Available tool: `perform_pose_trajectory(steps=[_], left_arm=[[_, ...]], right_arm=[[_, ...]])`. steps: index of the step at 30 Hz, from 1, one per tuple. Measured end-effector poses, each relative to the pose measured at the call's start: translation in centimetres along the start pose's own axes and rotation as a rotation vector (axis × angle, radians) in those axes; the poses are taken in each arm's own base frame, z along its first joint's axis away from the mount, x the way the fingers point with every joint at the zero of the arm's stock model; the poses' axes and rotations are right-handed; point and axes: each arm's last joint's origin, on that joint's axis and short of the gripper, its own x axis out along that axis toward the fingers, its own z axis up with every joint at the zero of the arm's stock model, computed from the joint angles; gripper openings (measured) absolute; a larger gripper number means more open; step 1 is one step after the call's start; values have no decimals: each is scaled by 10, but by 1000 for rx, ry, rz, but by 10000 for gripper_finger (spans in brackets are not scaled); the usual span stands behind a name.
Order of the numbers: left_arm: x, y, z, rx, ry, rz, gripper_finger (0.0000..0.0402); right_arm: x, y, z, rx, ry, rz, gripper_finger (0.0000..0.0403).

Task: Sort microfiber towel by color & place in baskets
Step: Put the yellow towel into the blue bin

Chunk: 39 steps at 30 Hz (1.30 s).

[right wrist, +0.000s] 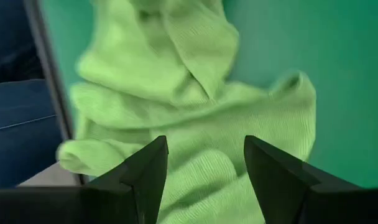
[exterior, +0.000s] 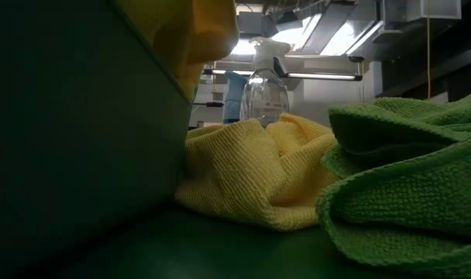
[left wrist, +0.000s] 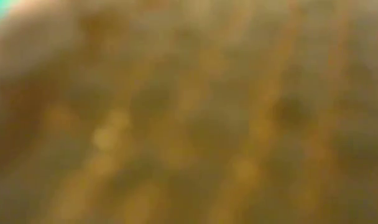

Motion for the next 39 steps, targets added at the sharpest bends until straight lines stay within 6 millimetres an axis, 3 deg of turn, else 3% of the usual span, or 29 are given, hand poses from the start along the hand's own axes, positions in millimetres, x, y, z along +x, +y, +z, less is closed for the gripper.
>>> perform_pose_trajectory(steps=[7,20,28,33,39], left_arm=[[0,-4,0,-6,56,-78,155],[1,-5,1,-73,168,-171,154],[-7,-4,4,-90,207,-235,154],[-21,-2,9,-114,187,-275,154],[-27,-3,8,-214,269,-327,154]], right_arm=[[21,-17,-17,112,55,-76,211],[47,-47,-34,238,122,-199,211],[61,-51,-39,262,109,-129,204],[68,-54,-42,267,105,-104,155],[69,-54,-42,267,105,-102,51]])
